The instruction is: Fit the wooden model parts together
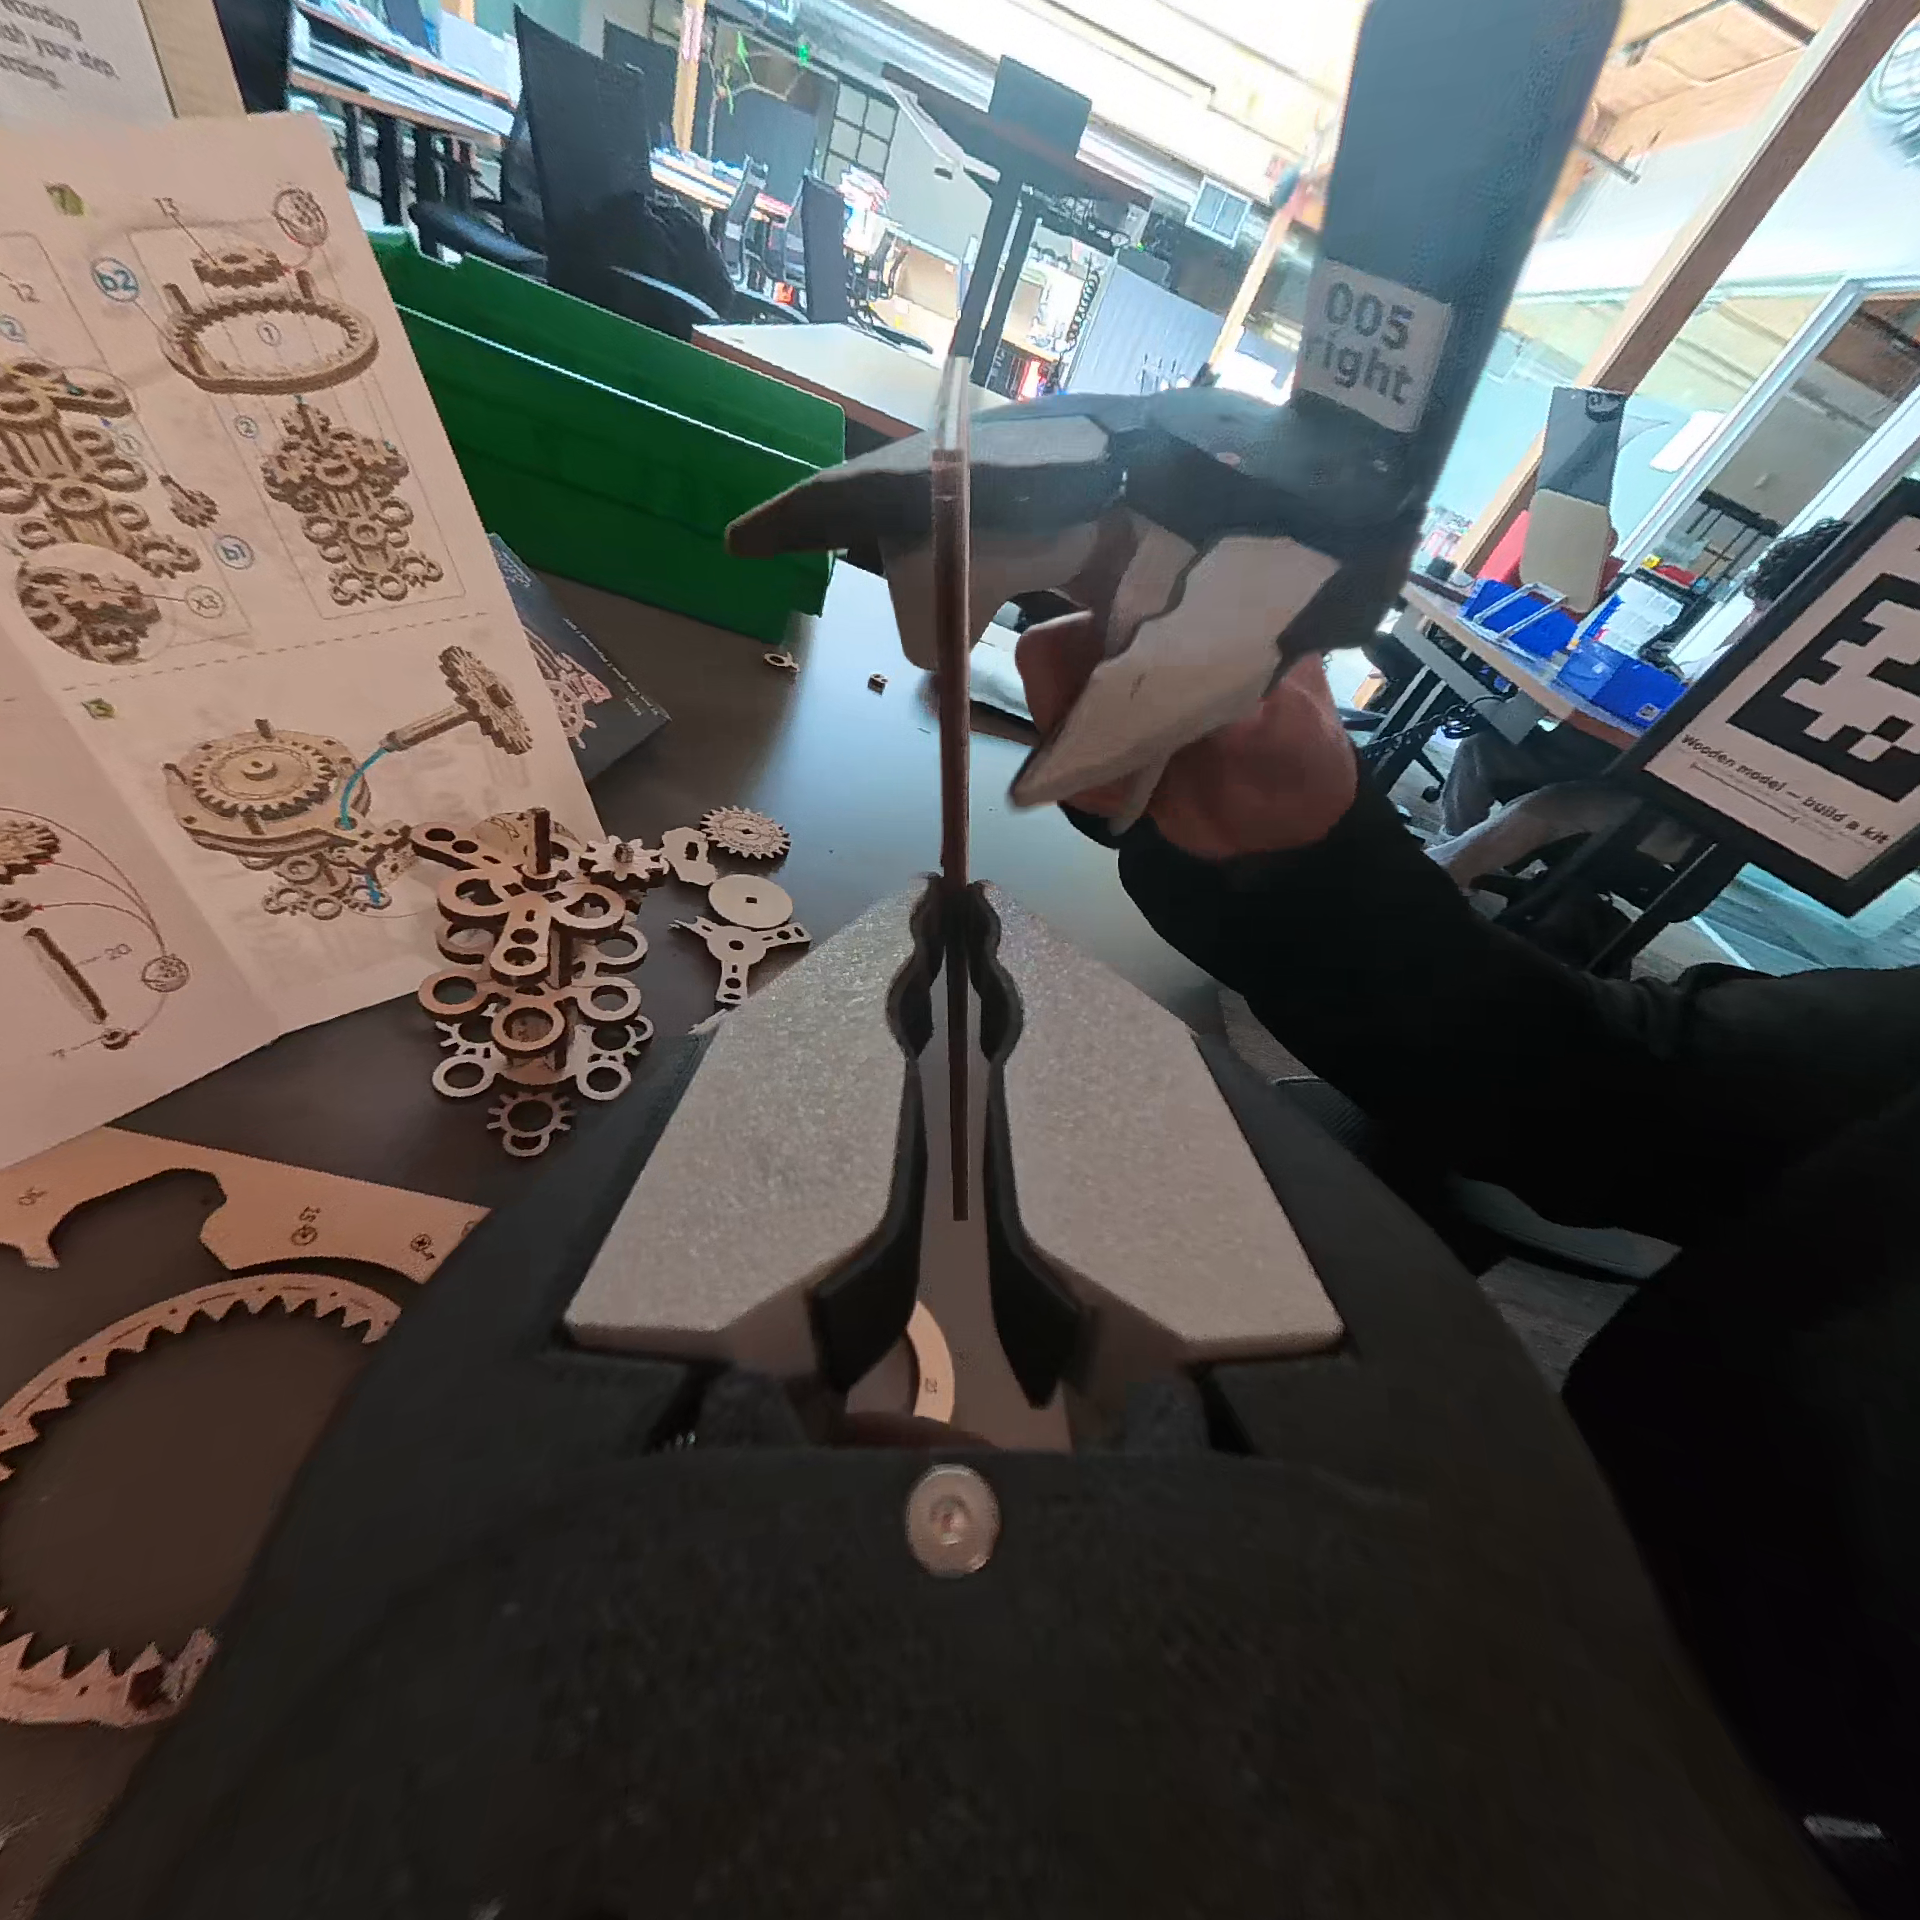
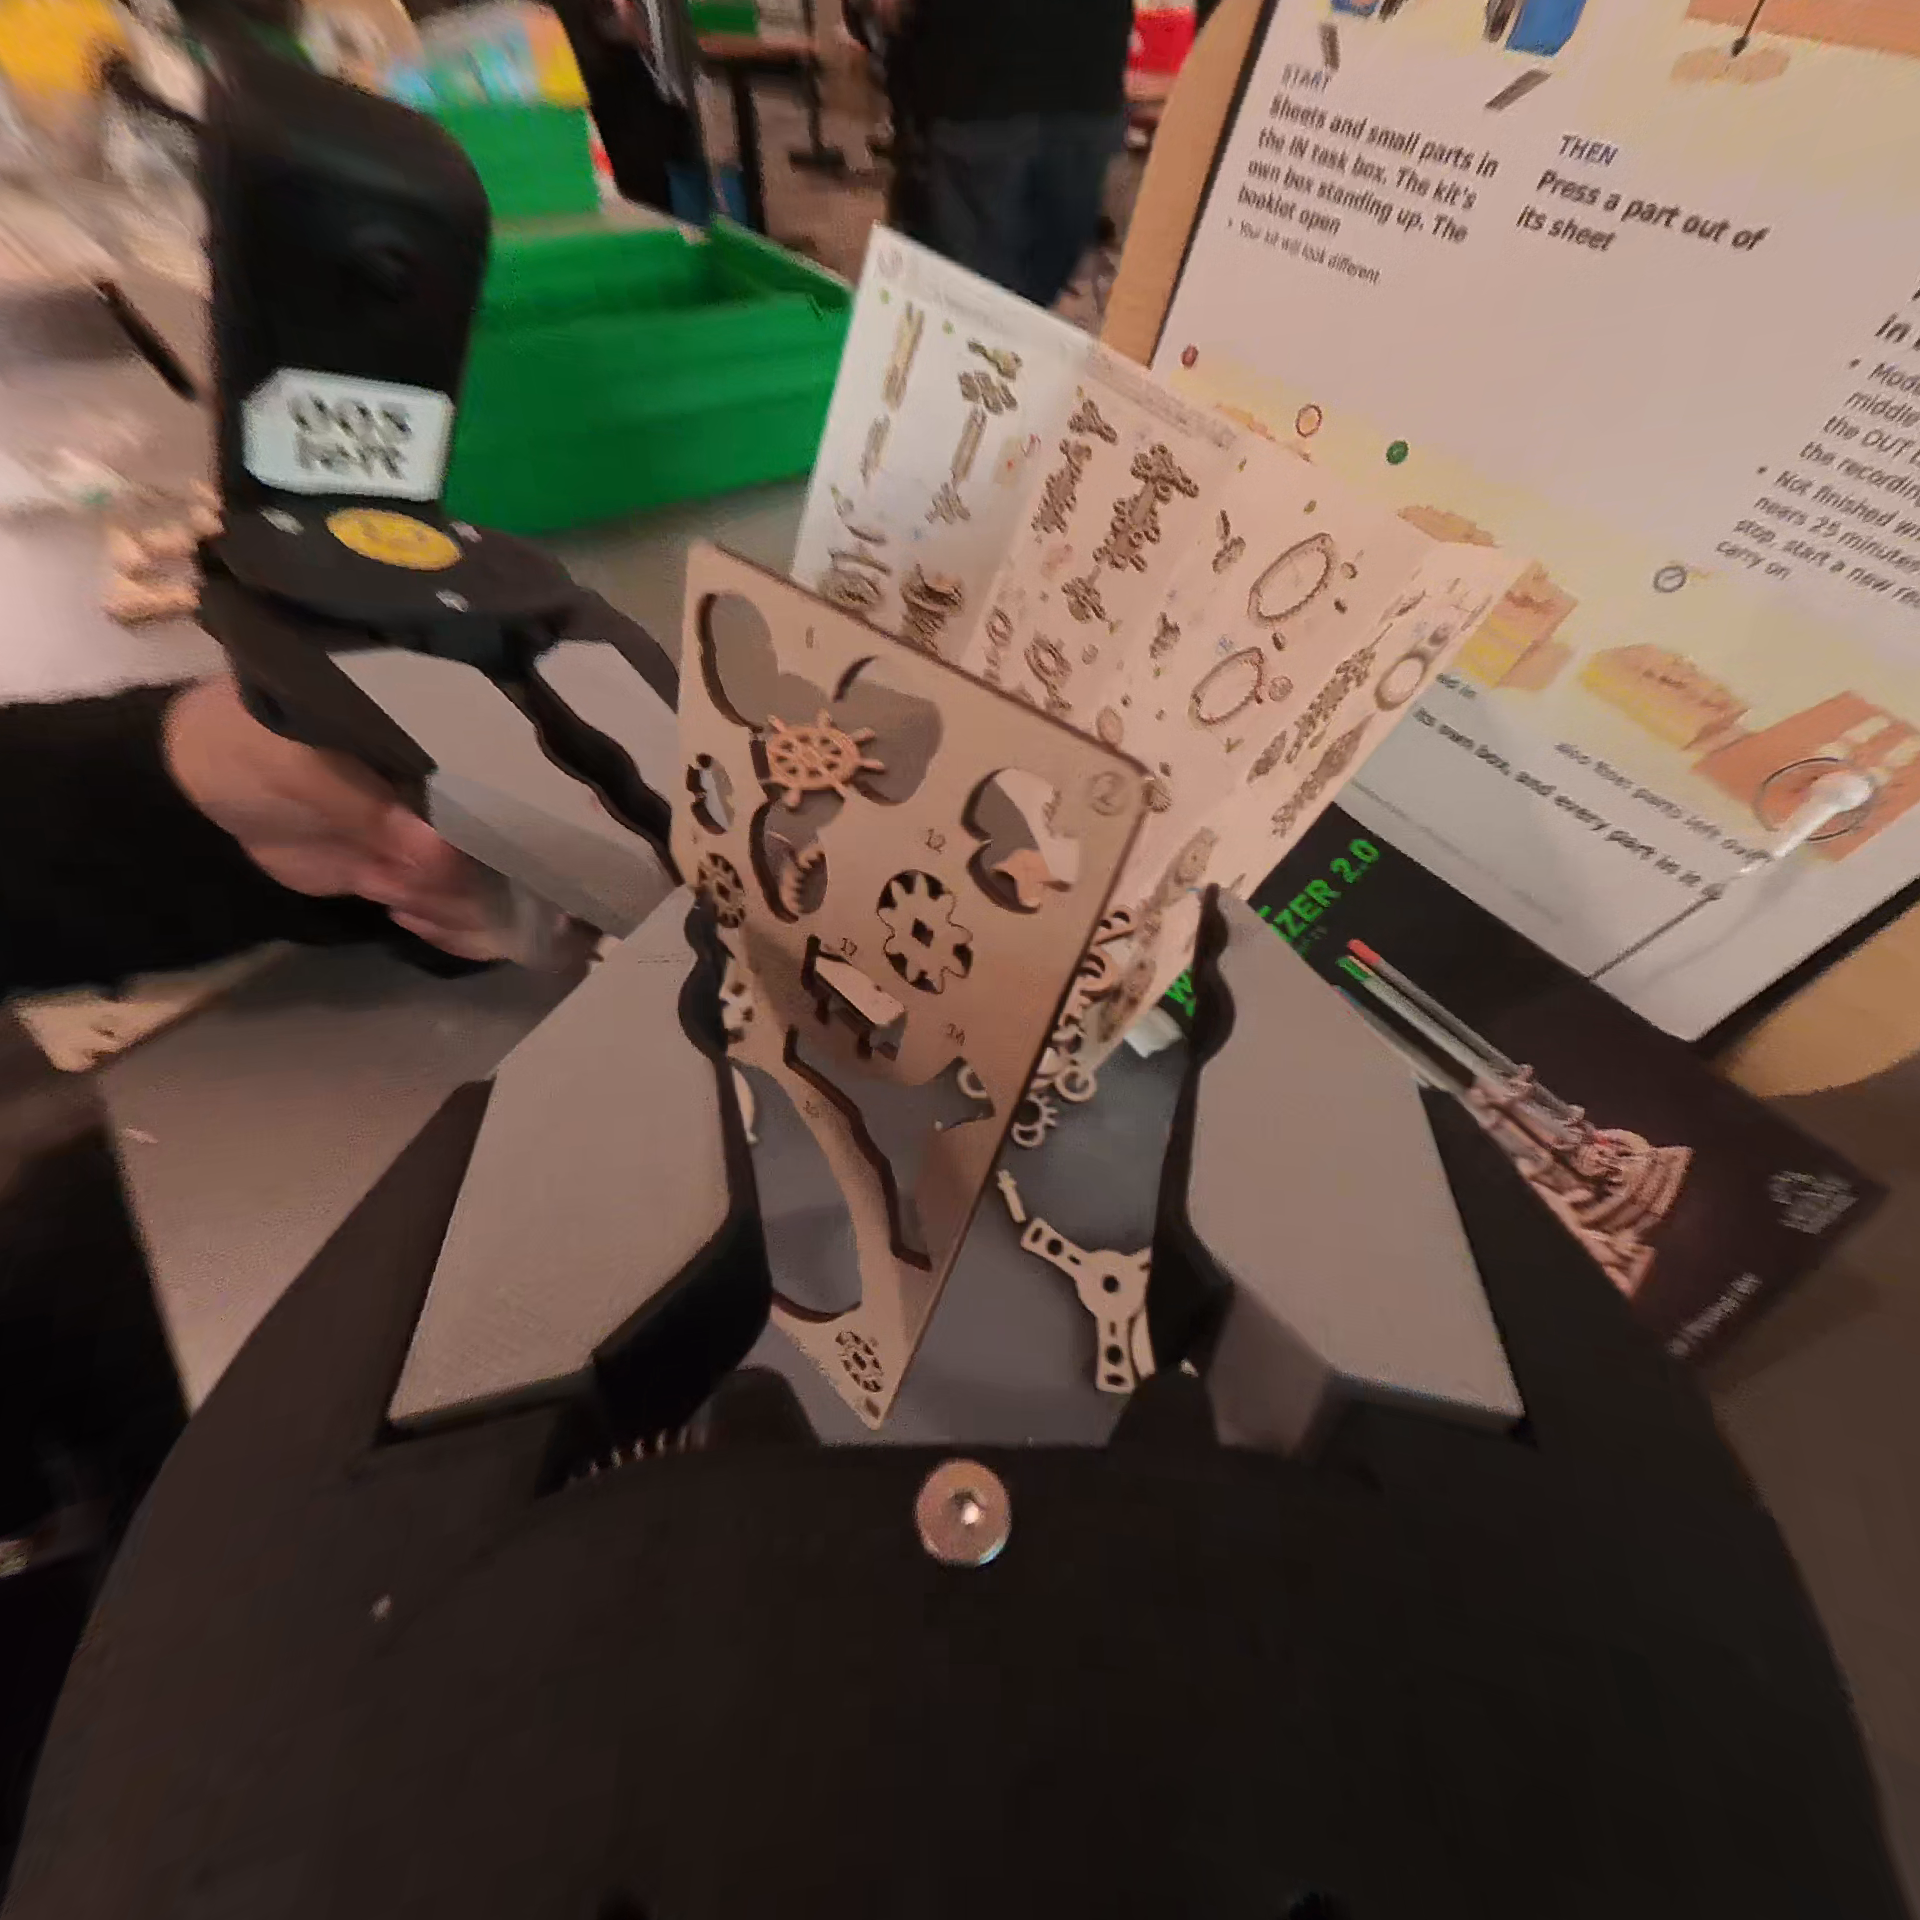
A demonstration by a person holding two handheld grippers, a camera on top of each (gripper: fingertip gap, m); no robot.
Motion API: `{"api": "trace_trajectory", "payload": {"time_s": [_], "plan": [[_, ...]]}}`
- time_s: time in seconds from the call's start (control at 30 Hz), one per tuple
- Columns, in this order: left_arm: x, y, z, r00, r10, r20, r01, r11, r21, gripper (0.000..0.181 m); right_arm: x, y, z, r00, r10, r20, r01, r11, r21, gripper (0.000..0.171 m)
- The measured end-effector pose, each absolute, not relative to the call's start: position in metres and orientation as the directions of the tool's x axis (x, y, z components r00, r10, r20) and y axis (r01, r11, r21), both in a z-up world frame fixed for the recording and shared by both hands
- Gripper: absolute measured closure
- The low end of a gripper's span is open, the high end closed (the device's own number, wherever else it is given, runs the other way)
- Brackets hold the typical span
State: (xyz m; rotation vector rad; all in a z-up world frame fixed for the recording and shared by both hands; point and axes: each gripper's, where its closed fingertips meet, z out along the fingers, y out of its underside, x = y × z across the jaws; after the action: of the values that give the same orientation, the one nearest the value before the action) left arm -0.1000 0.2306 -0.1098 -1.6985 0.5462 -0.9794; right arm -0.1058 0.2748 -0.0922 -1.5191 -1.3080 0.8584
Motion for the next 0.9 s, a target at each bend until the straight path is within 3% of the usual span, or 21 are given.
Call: {"api": "trace_trajectory", "payload": {"time_s": [0.17, 0.47, 0.63, 0.9], "plan": [[-0.1, 0.229, -0.112, 0.572, -0.758, 0.314, 0.082, -0.328, -0.941, 0.181, -0.113, 0.266, -0.1, 0.173, 0.979, 0.107, 0.375, 0.035, -0.926, 0.097], [-0.098, 0.231, -0.119, 0.608, -0.761, 0.227, 0.016, -0.274, -0.962, 0.18, -0.116, 0.263, -0.114, 0.056, 0.988, -0.144, 0.321, -0.154, -0.934, 0.108], [-0.101, 0.235, -0.122, 0.625, -0.747, 0.227, 0.019, -0.276, -0.961, 0.18, -0.116, 0.264, -0.112, 0.045, 0.985, -0.169, 0.297, -0.175, -0.939, 0.115], [-0.1, 0.235, -0.128, 0.634, -0.747, 0.199, -0.02, -0.274, -0.962, 0.18, -0.117, 0.264, -0.117, 0.061, 0.991, -0.116, 0.323, -0.129, -0.937, 0.11]]}}
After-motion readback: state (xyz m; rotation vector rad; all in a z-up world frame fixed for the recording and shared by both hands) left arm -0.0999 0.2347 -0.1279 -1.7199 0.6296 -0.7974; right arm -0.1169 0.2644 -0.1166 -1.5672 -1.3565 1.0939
